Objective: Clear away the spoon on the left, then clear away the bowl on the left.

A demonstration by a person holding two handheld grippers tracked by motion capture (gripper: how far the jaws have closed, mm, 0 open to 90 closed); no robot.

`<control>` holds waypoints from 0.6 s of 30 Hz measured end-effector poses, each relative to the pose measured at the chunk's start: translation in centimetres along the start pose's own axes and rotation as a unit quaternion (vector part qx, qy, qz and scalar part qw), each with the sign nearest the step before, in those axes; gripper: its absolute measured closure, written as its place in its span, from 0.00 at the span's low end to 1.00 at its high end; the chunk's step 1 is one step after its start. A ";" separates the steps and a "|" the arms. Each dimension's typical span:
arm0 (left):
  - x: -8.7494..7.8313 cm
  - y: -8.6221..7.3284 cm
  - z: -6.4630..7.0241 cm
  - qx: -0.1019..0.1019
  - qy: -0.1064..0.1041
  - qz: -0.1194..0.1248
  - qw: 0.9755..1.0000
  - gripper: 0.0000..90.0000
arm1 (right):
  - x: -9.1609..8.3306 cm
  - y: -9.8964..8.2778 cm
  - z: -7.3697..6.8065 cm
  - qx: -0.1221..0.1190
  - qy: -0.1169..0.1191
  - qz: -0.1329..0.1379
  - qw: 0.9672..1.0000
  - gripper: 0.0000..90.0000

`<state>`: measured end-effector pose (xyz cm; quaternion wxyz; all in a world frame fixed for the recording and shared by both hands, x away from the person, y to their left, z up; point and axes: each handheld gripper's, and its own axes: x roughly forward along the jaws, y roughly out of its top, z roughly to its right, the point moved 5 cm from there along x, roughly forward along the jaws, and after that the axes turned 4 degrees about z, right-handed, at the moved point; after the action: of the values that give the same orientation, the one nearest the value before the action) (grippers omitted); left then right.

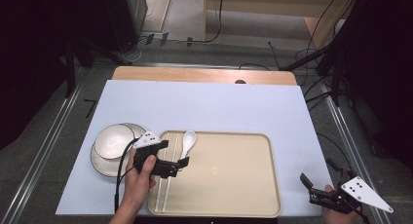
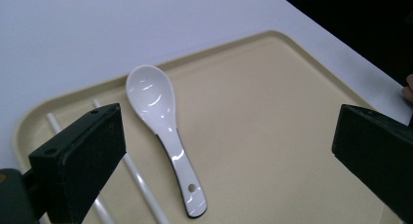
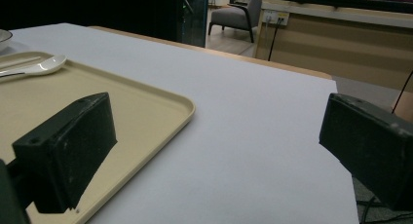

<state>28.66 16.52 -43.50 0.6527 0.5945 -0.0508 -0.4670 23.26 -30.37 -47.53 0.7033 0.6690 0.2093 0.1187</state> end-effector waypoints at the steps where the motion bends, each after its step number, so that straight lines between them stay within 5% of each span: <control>1: -0.3 0.1 -0.3 0.000 0.006 0.000 1.000 0.00 | 0.0 0.0 0.0 0.000 0.000 0.000 1.000 0.00; 9: -2.8 0.6 -2.7 -0.008 0.038 0.018 0.999 0.00 | -0.1 -0.1 0.1 0.001 -0.002 0.000 1.000 0.00; 18: -6.3 1.2 -5.9 -0.029 0.084 0.044 0.995 0.00 | -0.2 0.0 0.1 0.000 -0.001 0.001 1.000 0.00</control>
<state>29.51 24.88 -41.16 0.6914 0.6099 -0.0086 -0.3871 23.14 -30.51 -47.53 0.7034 0.6693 0.2080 0.1182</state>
